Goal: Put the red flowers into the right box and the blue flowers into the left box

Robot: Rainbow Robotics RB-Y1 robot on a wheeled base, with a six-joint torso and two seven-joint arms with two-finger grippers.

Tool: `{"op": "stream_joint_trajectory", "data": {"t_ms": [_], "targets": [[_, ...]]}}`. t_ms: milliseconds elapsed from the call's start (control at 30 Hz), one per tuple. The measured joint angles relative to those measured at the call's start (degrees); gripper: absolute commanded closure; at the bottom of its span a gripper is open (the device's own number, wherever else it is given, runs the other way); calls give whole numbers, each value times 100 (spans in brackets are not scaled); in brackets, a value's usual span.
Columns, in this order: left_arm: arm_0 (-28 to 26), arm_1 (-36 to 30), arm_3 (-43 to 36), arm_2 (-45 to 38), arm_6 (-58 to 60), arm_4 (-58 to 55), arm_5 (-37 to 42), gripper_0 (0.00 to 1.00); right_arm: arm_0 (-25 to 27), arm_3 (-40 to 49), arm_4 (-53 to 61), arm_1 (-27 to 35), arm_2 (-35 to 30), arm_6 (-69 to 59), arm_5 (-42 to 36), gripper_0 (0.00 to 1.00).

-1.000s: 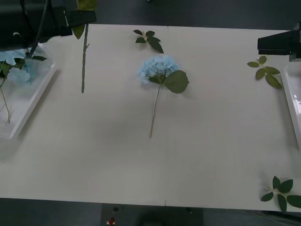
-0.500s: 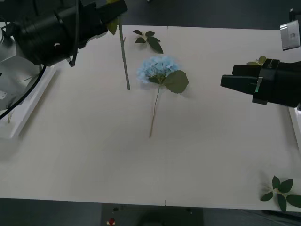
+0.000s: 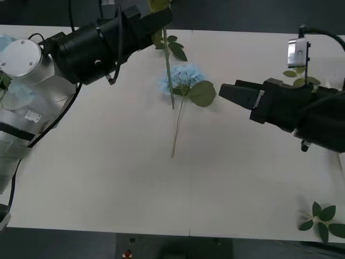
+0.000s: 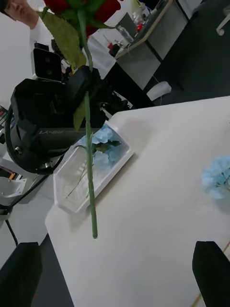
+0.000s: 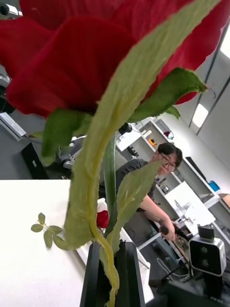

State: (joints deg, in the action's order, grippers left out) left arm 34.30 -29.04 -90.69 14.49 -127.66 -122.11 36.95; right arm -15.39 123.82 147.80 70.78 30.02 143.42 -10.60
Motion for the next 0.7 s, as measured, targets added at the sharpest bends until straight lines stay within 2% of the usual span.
{"op": "stream_joint_trajectory", "data": {"t_ms": [167,300,467,700], "targets": [[1,-1,0,542,-2,-6,-270,100,-1204,-341,34,-139,1375,-1,257,8],[1,-1,0,938,-5,-23,-495,100,-1824,-707,185,-363,1890,-1,298,9],[2,-1,-1,1147,-36,-23,-547,100,-2086,-1021,292,-700,1933,-2,430,8],[2,-1,-1,1163,-88,-23,-547,100,-2155,-1171,292,-810,1937,-4,382,8]]}}
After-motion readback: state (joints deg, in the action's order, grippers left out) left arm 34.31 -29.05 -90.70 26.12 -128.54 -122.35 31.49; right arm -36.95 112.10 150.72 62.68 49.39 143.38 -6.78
